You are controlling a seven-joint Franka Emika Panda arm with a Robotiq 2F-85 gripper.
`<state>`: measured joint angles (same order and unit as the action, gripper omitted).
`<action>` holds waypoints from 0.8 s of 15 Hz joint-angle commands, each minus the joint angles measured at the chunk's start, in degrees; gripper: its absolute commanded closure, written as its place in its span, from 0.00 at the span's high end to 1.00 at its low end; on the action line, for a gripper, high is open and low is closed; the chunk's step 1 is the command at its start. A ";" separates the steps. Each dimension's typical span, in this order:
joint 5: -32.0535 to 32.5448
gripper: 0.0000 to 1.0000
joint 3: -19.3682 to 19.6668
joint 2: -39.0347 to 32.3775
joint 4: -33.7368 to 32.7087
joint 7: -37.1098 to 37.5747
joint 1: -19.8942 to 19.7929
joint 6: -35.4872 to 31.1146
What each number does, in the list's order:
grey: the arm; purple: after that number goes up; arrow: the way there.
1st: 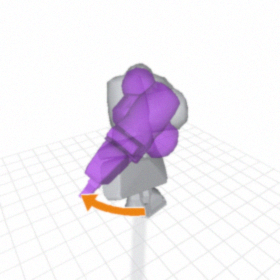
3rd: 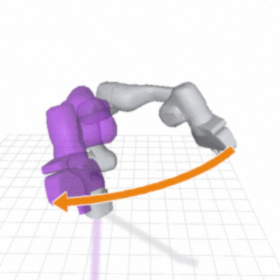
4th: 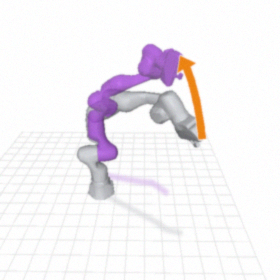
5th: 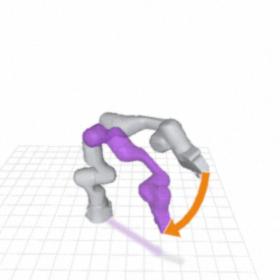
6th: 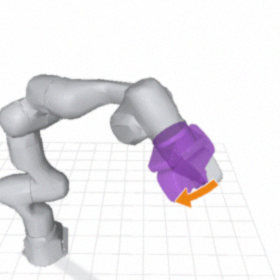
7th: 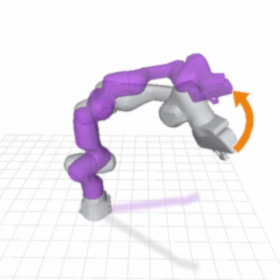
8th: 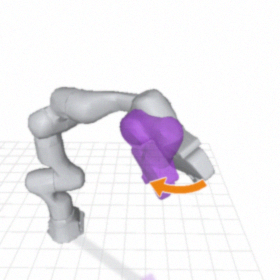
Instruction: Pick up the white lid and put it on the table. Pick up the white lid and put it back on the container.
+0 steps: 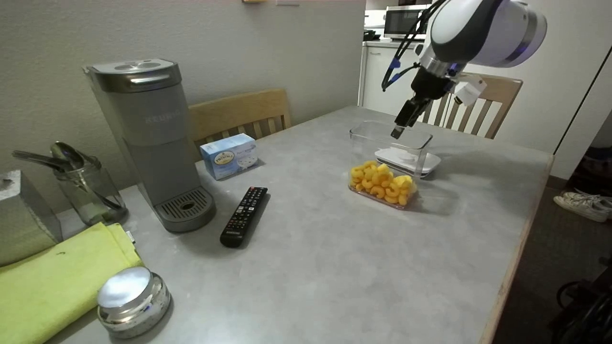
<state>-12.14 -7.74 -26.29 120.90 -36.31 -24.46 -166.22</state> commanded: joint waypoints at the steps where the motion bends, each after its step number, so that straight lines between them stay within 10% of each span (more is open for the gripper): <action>1: 0.82 1.00 0.46 6.87 3.93 2.93 0.69 -0.57; 12: 16.88 1.00 13.90 15.93 3.73 22.88 11.99 9.24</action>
<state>1.66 3.52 -12.37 123.85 -17.04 -14.92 -160.18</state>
